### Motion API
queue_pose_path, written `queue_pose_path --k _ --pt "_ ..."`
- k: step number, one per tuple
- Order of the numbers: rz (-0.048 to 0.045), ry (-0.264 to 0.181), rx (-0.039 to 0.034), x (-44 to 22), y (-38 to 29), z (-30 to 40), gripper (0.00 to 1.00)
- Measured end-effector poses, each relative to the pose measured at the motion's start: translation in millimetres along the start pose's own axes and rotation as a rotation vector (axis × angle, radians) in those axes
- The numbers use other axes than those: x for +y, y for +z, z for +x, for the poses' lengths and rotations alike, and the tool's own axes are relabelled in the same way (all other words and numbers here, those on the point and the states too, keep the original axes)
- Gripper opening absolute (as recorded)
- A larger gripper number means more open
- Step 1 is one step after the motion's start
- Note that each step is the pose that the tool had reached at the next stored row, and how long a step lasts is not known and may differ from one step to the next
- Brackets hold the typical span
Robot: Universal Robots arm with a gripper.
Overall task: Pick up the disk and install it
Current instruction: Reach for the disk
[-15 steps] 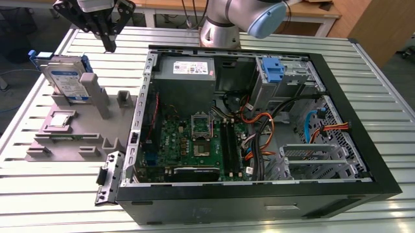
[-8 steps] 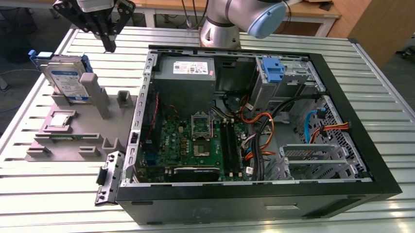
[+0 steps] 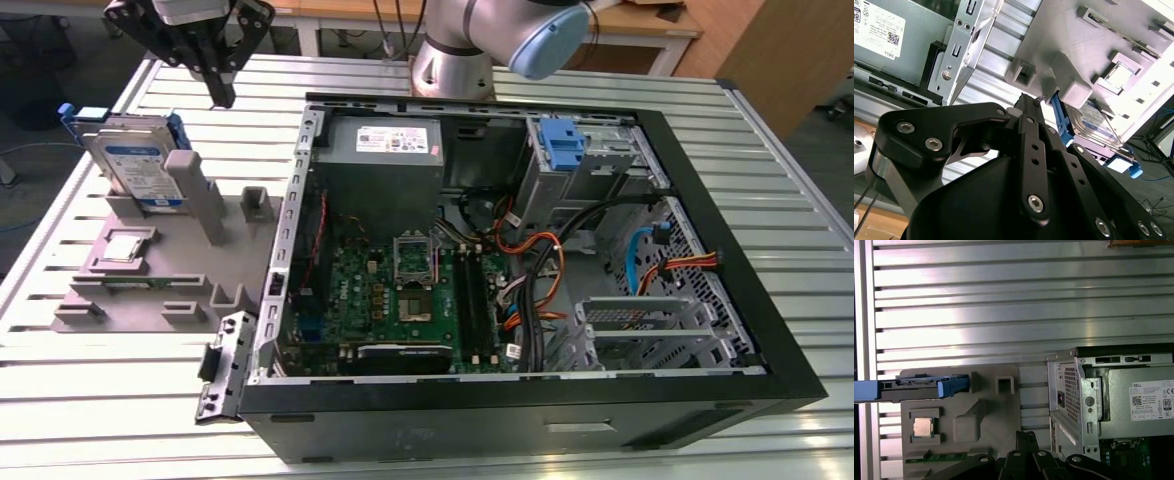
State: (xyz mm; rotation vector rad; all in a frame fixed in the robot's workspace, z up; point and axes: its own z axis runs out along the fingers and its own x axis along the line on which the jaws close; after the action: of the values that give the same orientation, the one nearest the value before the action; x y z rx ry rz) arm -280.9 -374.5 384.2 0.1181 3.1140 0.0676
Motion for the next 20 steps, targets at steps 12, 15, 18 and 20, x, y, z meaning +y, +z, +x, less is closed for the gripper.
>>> queue_pose_path --k 12,15,18,20 --pt "0.0001 0.000 0.0000 -0.4 0.1 5.3 0.10" --pt "0.0000 0.000 0.0000 -0.5 0.2 6.9 0.10" --pt "0.0000 0.000 0.0000 -0.6 0.1 8.3 0.10" --pt "0.0000 0.000 0.0000 0.2 0.1 8.8 0.10"
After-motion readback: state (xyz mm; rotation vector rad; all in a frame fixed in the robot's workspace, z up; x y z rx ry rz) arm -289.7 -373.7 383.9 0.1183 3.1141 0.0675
